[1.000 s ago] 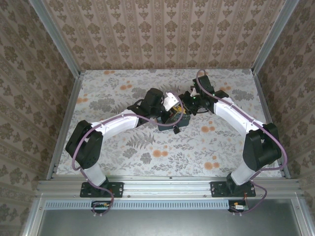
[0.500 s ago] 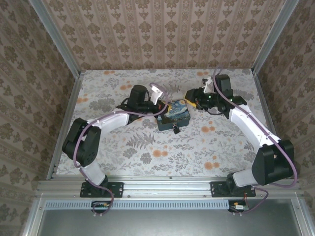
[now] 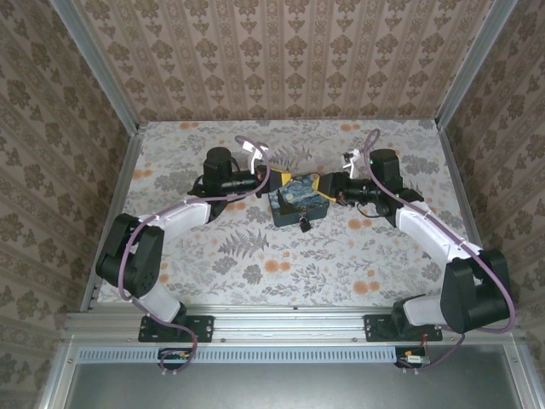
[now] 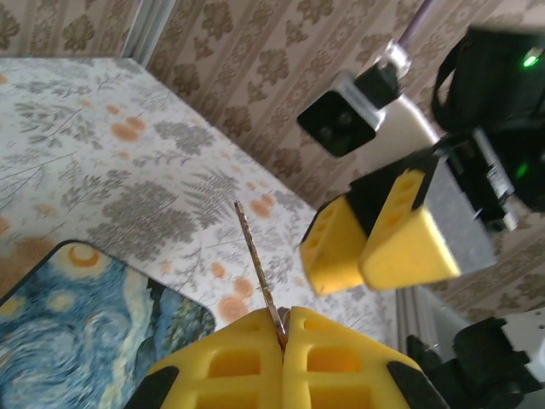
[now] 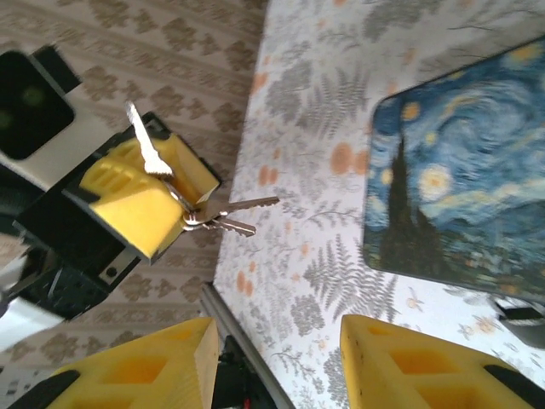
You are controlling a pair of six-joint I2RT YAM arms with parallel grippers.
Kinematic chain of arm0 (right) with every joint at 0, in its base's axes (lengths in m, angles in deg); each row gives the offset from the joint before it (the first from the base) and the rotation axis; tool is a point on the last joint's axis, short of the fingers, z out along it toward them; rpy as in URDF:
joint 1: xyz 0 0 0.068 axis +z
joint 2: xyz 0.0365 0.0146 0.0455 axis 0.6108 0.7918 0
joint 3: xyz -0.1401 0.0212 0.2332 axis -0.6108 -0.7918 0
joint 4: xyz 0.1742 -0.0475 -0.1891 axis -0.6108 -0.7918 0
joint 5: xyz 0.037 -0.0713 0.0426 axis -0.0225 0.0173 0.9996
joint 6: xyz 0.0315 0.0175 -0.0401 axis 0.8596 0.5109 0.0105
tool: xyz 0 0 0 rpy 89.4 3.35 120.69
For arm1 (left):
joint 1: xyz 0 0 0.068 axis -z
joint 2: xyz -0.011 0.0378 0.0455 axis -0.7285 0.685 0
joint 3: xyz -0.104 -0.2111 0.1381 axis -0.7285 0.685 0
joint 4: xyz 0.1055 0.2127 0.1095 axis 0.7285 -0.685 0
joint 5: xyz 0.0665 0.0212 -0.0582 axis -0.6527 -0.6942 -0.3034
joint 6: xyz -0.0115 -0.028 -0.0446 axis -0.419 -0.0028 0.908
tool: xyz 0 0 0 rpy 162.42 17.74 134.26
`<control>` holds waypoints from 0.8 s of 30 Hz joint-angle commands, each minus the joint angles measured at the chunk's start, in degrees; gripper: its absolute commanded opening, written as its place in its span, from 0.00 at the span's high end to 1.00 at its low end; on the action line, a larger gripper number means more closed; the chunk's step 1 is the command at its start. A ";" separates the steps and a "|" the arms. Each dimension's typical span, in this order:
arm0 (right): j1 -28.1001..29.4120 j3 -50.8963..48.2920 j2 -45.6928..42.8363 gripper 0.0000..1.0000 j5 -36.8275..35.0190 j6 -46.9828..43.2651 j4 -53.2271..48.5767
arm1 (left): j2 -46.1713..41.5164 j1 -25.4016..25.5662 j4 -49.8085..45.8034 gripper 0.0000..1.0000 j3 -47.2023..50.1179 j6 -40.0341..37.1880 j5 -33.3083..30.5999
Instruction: Unlock a padlock with a key
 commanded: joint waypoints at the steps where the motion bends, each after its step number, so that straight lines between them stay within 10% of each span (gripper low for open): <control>1: 0.02 -1.12 -0.64 0.57 8.03 1.50 13.70 | -0.75 -0.65 10.44 1.00 0.57 7.64 4.22; 24: 5.27 6.12 6.16 0.63 6.58 -0.31 22.02 | -1.76 1.02 17.03 1.00 0.10 14.39 6.15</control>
